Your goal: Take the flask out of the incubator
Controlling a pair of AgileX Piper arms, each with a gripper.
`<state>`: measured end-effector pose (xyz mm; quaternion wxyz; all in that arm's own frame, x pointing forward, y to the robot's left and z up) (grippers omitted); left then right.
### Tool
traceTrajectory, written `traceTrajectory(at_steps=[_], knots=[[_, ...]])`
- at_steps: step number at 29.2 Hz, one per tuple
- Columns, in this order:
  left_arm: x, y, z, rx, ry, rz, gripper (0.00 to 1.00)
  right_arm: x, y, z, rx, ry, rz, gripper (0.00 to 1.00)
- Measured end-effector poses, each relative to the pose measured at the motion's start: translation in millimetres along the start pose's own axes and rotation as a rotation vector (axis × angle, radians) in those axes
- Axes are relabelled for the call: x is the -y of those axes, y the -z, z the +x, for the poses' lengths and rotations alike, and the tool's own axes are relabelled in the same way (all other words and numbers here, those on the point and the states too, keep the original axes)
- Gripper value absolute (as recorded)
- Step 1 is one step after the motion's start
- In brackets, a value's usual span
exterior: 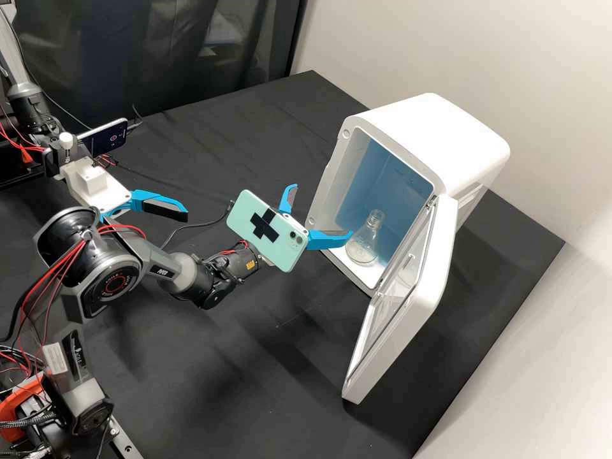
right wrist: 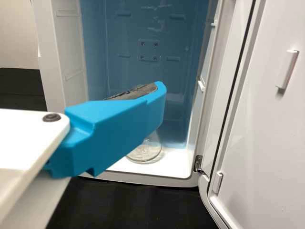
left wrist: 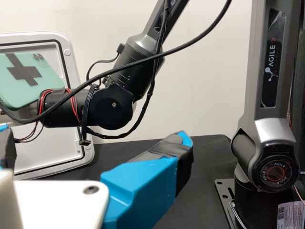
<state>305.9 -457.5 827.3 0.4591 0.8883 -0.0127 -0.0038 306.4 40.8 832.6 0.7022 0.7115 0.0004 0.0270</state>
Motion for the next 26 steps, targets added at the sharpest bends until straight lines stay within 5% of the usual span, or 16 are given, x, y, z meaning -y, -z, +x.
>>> traceTrajectory(at_steps=[10,16,21,26], knots=[[0.0,-0.1,0.0,0.002,0.0,0.001,1.0,0.0,0.0,0.0,0.0,0.0,0.0,1.0],[7.7,1.4,10.5,-0.002,0.02,0.001,1.0,0.0,0.0,0.0,0.0,0.0,0.0,1.0],[16.5,16.9,23.7,-0.051,0.077,0.003,1.0,0.0,0.0,0.0,0.0,0.0,0.0,1.0],[16.9,38.9,26.2,-0.128,0.116,-0.005,1.0,0.0,0.0,0.0,0.0,0.0,0.0,1.0]])
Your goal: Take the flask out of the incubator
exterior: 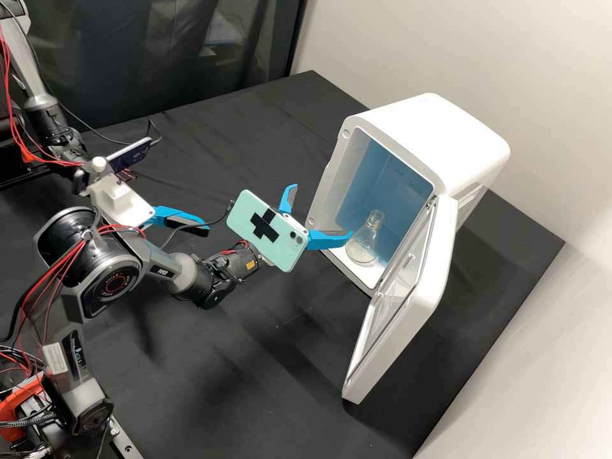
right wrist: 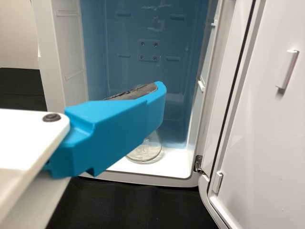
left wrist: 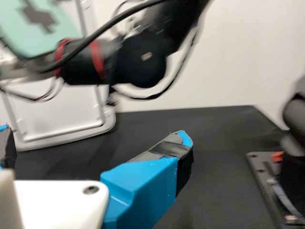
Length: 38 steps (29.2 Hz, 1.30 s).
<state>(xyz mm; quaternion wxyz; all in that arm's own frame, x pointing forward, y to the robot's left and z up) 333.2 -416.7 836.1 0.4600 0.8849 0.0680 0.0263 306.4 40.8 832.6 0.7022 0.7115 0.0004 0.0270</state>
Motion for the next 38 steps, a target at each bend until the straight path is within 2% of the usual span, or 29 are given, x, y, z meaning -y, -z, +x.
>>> traceTrajectory(at_steps=[6,8,12,13,14,15,20,26,31,38], knots=[[-7.2,23.9,1.4,-0.071,-0.015,-0.008,1.0,0.0,0.0,0.0,0.0,0.0,0.0,1.0],[-9.8,31.8,1.3,-0.093,-0.025,-0.017,1.0,0.0,0.0,0.0,0.0,0.0,0.0,1.0],[-13.8,48.6,0.1,-0.143,-0.036,-0.055,1.0,0.0,0.0,0.0,0.0,0.0,0.0,1.0],[-15.7,54.1,-1.4,-0.158,-0.042,-0.072,1.0,0.0,0.0,0.0,0.0,0.0,0.0,1.0],[-16.6,56.4,-2.1,-0.165,-0.046,-0.078,1.0,0.0,0.0,0.0,0.0,0.0,0.0,1.0],[-18.2,60.2,-3.4,-0.177,-0.049,-0.096,1.0,0.0,0.0,0.0,0.0,0.0,0.0,1.0],[-27.4,73.1,-9.6,-0.212,-0.084,-0.141,1.0,0.0,0.0,0.0,0.0,0.0,0.0,1.0],[-31.7,82.9,-15.7,-0.244,-0.101,-0.151,1.0,0.0,0.0,0.0,0.0,0.0,0.0,1.0],[-33.0,86.8,-21.3,-0.259,-0.109,-0.173,1.0,0.0,0.0,0.0,0.0,0.0,0.0,1.0],[-33.1,86.8,-24.0,-0.261,-0.109,-0.174,1.0,0.9,0.0,0.2,0.002,0.001,0.003,1.0]])
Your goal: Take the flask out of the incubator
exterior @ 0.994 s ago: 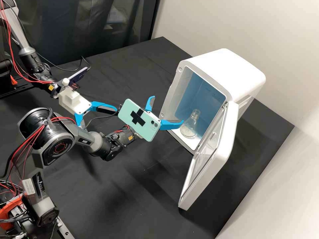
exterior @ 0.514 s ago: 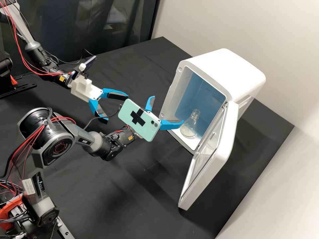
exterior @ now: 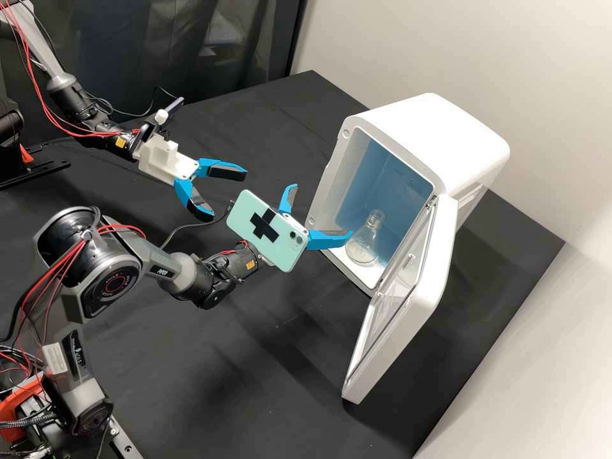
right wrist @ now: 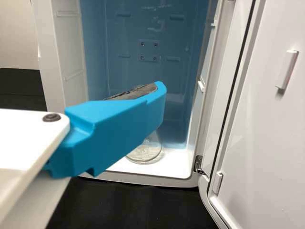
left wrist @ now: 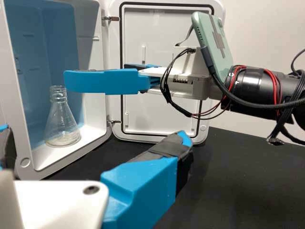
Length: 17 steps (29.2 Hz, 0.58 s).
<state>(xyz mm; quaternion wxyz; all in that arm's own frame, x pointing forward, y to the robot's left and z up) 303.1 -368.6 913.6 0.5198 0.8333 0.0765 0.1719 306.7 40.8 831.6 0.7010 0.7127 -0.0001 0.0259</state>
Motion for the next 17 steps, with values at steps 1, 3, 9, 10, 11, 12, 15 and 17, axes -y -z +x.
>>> traceTrajectory(at_steps=[1,3,9,10,11,12,15,17], knots=[[0.0,0.0,0.0,0.0,0.0,0.0,1.0,0.6,-0.5,0.8,0.004,-0.001,0.004,1.0],[0.0,0.0,0.0,0.0,0.0,0.0,1.0,1.7,-1.5,3.7,0.013,-0.006,0.013,1.0],[-1.7,0.1,-0.6,0.0,-0.005,-0.002,1.0,5.7,-4.4,18.1,0.041,-0.025,0.0,1.0],[-2.0,-0.2,-1.2,0.002,-0.006,-0.006,1.0,5.5,-4.4,20.3,0.041,-0.029,-0.01,1.0],[-3.4,0.1,-1.6,0.0,-0.01,-0.006,1.0,6.1,-4.5,22.8,0.048,-0.032,-0.012,1.0],[-4.5,-0.3,-2.4,0.002,-0.014,-0.008,1.0,6.5,-5.4,24.9,0.06,-0.035,-0.012,1.0],[-5.9,-0.1,-2.8,0.002,-0.02,-0.012,1.0,4.3,-6.9,32.5,0.086,-0.058,-0.015,1.0],[-5.9,-0.1,-2.8,0.002,-0.02,-0.012,1.0,3.8,-8.6,37.2,0.101,-0.07,-0.005,1.0]])
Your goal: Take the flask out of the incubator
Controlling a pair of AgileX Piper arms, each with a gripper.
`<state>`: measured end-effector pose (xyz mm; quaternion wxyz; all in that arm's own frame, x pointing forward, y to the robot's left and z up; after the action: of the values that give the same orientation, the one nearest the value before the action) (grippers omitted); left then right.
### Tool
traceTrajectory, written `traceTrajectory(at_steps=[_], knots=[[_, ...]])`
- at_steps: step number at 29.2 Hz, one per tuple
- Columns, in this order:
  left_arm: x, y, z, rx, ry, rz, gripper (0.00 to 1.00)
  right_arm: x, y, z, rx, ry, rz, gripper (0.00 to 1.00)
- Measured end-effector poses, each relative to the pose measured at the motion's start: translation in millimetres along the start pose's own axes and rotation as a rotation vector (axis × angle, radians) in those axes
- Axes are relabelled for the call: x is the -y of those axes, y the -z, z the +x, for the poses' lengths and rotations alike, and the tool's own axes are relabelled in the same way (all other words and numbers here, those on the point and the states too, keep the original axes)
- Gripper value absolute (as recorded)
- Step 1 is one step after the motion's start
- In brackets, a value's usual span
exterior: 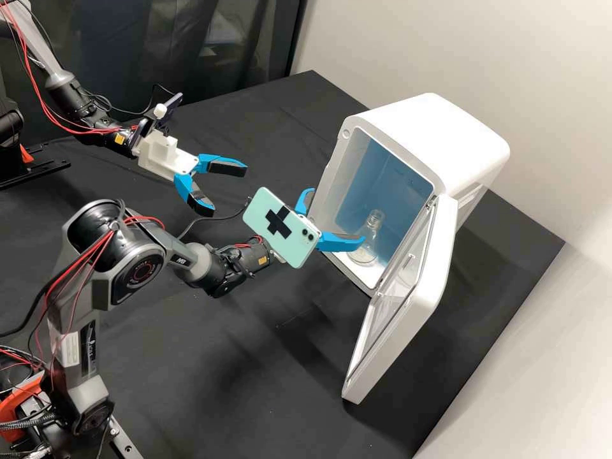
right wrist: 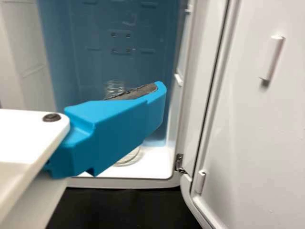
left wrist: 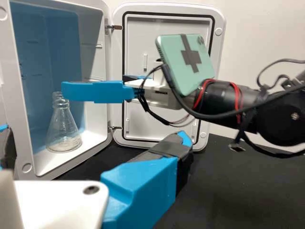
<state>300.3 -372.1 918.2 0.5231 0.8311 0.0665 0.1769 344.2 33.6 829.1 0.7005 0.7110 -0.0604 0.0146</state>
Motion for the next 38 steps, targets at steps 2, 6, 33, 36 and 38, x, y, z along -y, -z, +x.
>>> traceTrajectory(at_steps=[2,6,33,36,38], knots=[[0.0,0.0,0.0,0.0,0.0,0.0,1.0,-0.3,-1.4,5.2,0.022,-0.01,0.001,1.0],[0.0,0.0,0.0,0.0,0.0,0.0,1.0,2.1,-4.3,16.9,0.066,-0.018,-0.001,1.0],[0.4,-1.2,0.0,0.004,0.001,0.0,1.0,60.6,13.3,72.6,0.162,0.083,-0.11,1.0],[0.4,-1.2,0.0,0.004,0.001,0.0,1.0,70.6,11.8,77.5,0.185,0.151,-0.144,1.0],[0.4,-1.2,0.0,0.004,0.001,0.0,1.0,74.9,12.1,82.1,0.188,0.17,-0.15,1.0]])
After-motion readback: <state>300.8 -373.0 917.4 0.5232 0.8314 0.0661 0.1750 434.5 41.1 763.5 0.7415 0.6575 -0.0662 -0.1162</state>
